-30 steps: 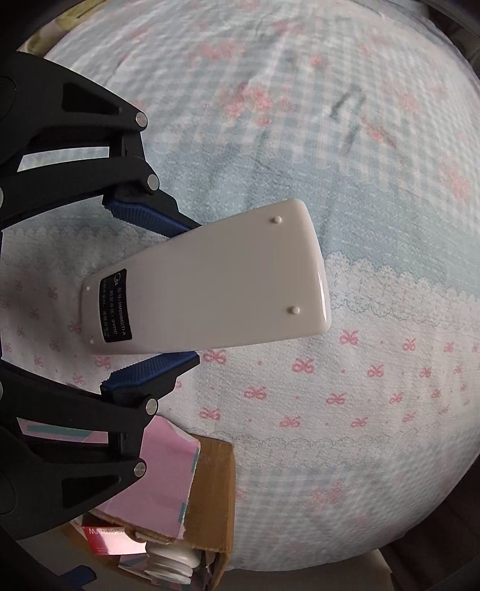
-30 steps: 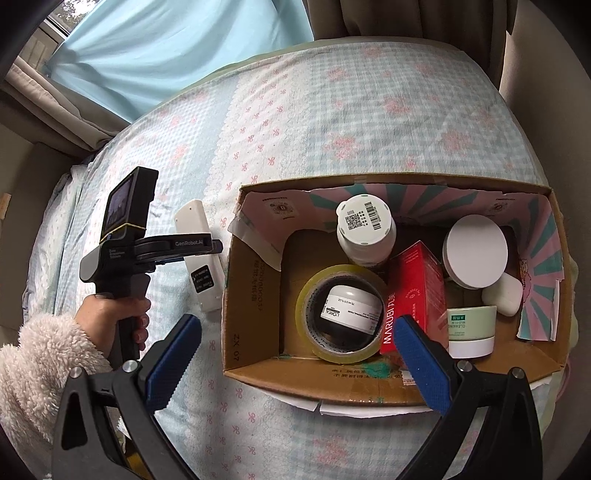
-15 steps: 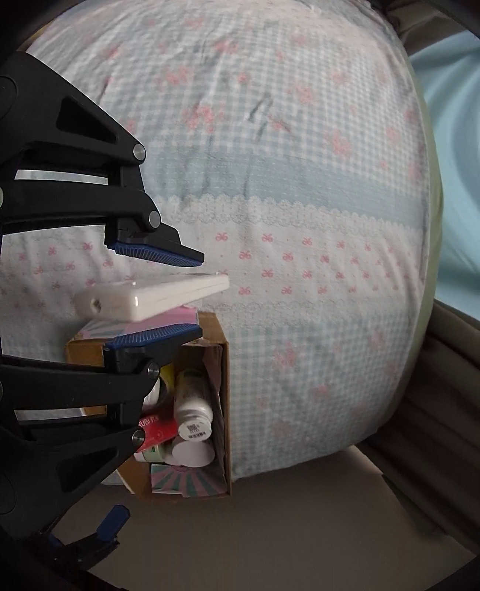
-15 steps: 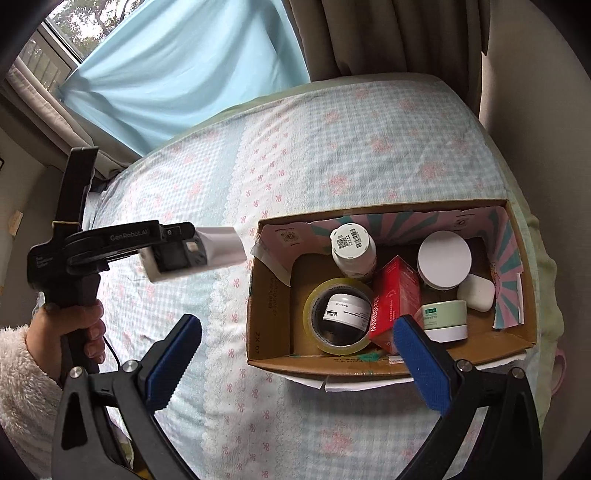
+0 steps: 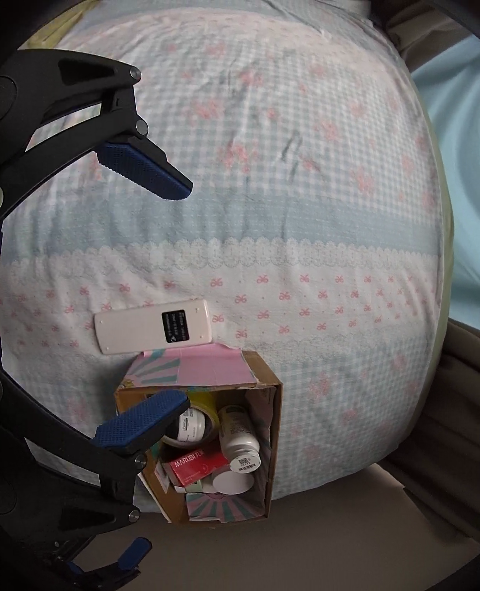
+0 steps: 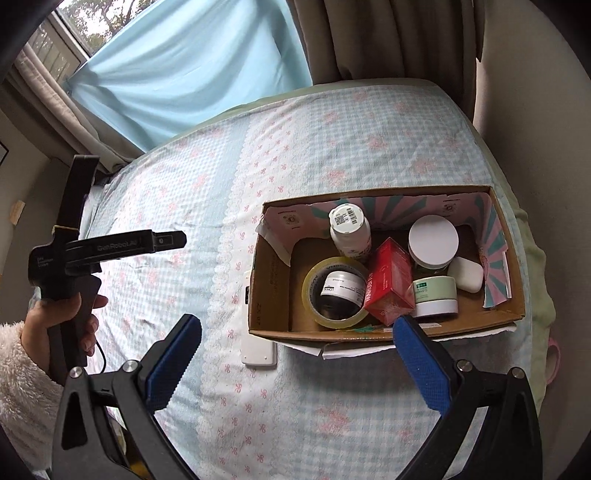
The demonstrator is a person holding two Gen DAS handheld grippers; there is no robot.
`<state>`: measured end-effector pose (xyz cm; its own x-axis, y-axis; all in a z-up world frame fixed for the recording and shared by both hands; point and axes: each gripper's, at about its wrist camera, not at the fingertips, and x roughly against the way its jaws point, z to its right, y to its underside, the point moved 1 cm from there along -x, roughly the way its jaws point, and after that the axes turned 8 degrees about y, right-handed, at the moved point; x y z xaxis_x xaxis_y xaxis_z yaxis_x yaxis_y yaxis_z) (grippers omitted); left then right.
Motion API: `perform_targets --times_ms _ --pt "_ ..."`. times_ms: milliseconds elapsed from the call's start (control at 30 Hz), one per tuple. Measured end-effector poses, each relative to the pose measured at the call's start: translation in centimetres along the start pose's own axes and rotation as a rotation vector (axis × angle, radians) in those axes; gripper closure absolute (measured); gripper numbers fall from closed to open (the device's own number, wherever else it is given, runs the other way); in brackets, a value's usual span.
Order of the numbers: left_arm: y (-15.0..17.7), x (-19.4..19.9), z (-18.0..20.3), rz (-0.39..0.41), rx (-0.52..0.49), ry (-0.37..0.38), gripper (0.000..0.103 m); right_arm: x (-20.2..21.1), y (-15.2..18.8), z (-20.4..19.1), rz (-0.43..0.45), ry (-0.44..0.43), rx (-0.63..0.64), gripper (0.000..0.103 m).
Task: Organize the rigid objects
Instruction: 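Grasp the white remote with the right tool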
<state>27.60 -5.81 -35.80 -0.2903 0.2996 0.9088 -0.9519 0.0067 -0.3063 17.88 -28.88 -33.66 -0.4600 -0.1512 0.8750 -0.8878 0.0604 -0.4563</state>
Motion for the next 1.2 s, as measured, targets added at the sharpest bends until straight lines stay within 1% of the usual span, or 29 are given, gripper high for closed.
perform_targets --times_ms 167,233,300,367,500,567,700,733,767,800,833,967,1133,1167,1200 --pt "2.4 0.6 -2.9 -0.004 -0.028 -0.039 0.001 -1.3 2.7 -3.6 -0.013 0.026 0.023 0.0" --pt "3.3 0.5 -4.3 -0.003 -0.044 -0.055 0.001 -2.3 4.1 -5.3 -0.021 0.039 0.031 0.0" --pt "4.2 0.3 -5.9 0.003 -0.057 -0.052 0.001 -3.9 5.6 -7.1 -0.026 0.058 0.036 0.0" --pt "5.1 -0.2 -7.8 0.002 -0.063 -0.05 0.001 -6.1 7.0 -9.2 -0.015 0.118 0.067 0.0" --pt "6.6 -1.4 -11.9 -0.017 -0.067 -0.035 0.001 -10.7 8.7 -12.3 0.05 0.242 0.099 0.0" --pt "7.3 -2.0 -13.7 -0.031 -0.072 -0.033 0.001 -13.4 8.8 -12.8 0.06 0.276 0.084 0.004" --pt "8.4 -3.4 -16.1 -0.061 -0.109 -0.033 0.001 -17.2 8.5 -13.2 0.077 0.314 0.051 0.007" --pt "8.5 -3.8 -16.6 -0.07 -0.115 -0.03 0.001 -18.0 8.3 -13.3 0.077 0.322 0.056 0.015" --pt "8.7 -4.2 -17.0 -0.078 -0.118 -0.024 0.001 -18.8 8.2 -13.5 0.065 0.337 0.067 0.021" --pt "8.7 -4.6 -17.4 -0.086 -0.12 -0.016 0.001 -19.6 8.1 -13.6 0.053 0.355 0.073 0.023" --pt "8.7 -5.0 -17.7 -0.093 -0.121 -0.009 0.001 -20.2 8.1 -13.6 0.046 0.363 0.072 0.027" --pt "8.4 -5.9 -18.3 -0.103 -0.133 0.02 0.001 -21.4 7.4 -13.1 0.042 0.372 0.049 0.029" --pt "7.7 -6.5 -18.5 -0.101 -0.136 0.052 0.001 -21.9 6.3 -13.3 0.001 0.394 0.01 0.03" --pt "7.6 -6.5 -18.5 -0.1 -0.137 0.056 0.001 -21.9 6.1 -13.6 -0.007 0.406 0.015 0.037" --pt "7.6 -6.5 -18.6 -0.097 -0.137 0.059 0.001 -21.9 5.9 -14.0 -0.015 0.398 0.014 0.043"
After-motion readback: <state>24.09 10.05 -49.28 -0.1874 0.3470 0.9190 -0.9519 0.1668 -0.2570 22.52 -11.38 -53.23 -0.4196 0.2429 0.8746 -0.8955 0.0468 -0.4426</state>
